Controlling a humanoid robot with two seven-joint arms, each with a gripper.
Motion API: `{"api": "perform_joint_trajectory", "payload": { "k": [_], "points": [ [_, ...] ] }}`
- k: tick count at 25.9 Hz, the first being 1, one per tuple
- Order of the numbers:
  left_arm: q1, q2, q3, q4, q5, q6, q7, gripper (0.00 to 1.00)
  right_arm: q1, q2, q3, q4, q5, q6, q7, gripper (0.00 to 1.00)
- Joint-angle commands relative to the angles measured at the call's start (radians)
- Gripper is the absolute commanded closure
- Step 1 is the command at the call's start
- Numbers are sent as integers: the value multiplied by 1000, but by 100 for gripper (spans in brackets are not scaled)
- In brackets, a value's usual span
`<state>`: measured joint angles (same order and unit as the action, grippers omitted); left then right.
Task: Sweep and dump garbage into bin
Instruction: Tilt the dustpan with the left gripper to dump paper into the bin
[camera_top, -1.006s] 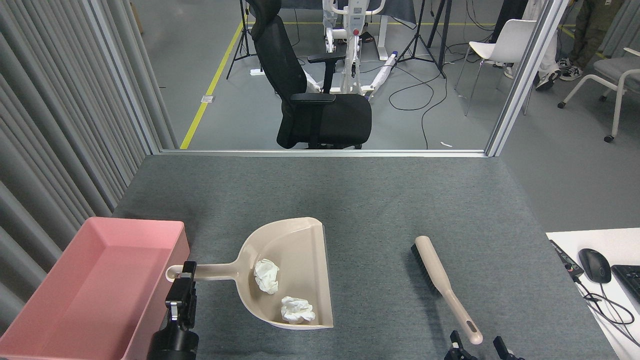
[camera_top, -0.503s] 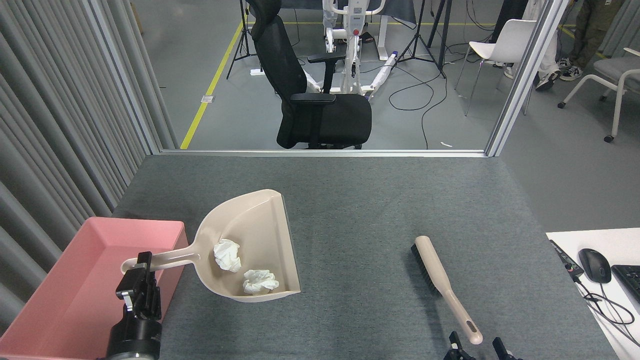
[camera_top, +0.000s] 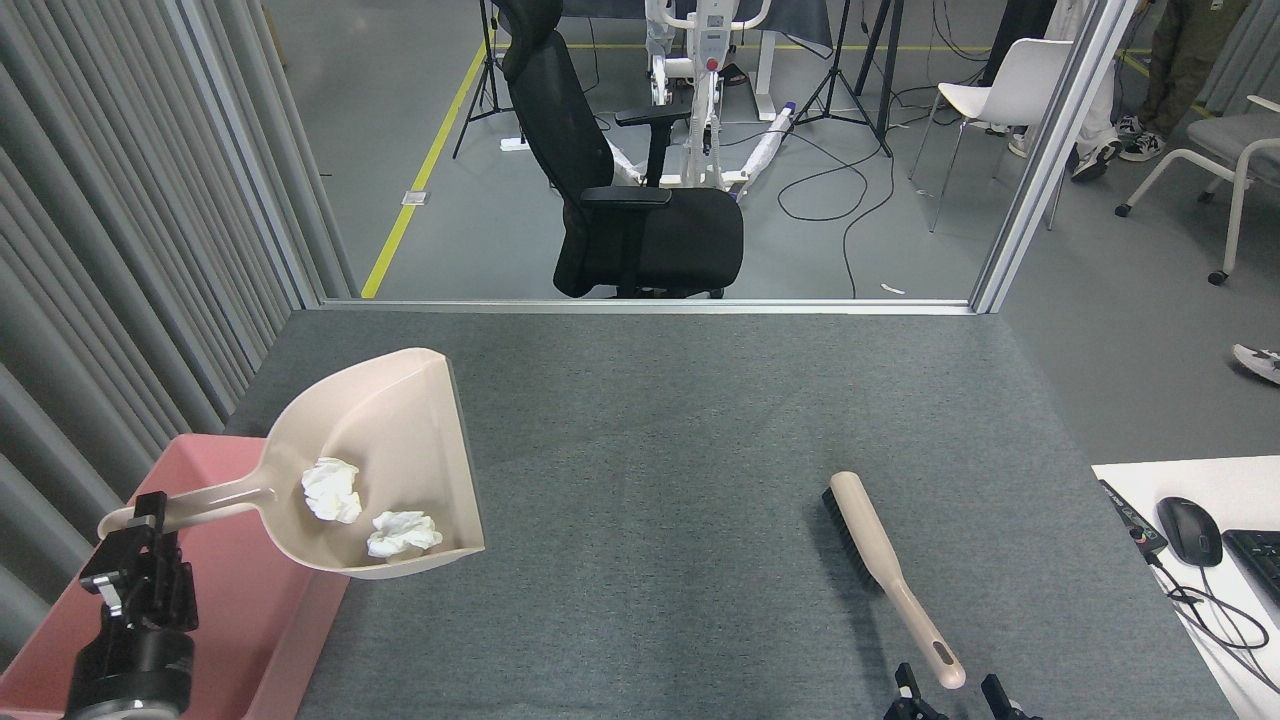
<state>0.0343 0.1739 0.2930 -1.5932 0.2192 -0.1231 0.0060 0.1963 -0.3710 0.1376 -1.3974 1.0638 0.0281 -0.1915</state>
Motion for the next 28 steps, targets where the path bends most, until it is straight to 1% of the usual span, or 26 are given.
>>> {"api": "perform_joint_trajectory", "payload": {
  "k": [1,4,8,14,16,18,20,23,28],
  "points": [
    [-2,87,38,38,23,-6,-9,96,2,1,1,0,1,1,0,2],
    [-2,154,64,73,29,-15,-11,96,6,3,2,0,1,1,0,2],
    [-5,226,106,137,29,-24,-23,96,6,3,2,0,1,0,0,2],
    [-19,354,143,275,26,-113,-29,96,5,1,1,0,1,0,0,2],
    [-16,400,141,291,19,-147,-29,96,5,3,1,0,1,0,0,2],
    [-4,449,140,297,-1,-174,-29,95,5,3,1,0,1,0,0,2],
    [-2,495,138,300,-67,-190,-29,95,5,3,1,0,1,0,0,2],
    [-7,513,140,312,-201,-216,-31,95,5,4,1,0,2,0,0,2],
    [-11,521,140,318,-333,-239,-29,95,5,3,1,0,1,-2,-2,2]
  ]
}}
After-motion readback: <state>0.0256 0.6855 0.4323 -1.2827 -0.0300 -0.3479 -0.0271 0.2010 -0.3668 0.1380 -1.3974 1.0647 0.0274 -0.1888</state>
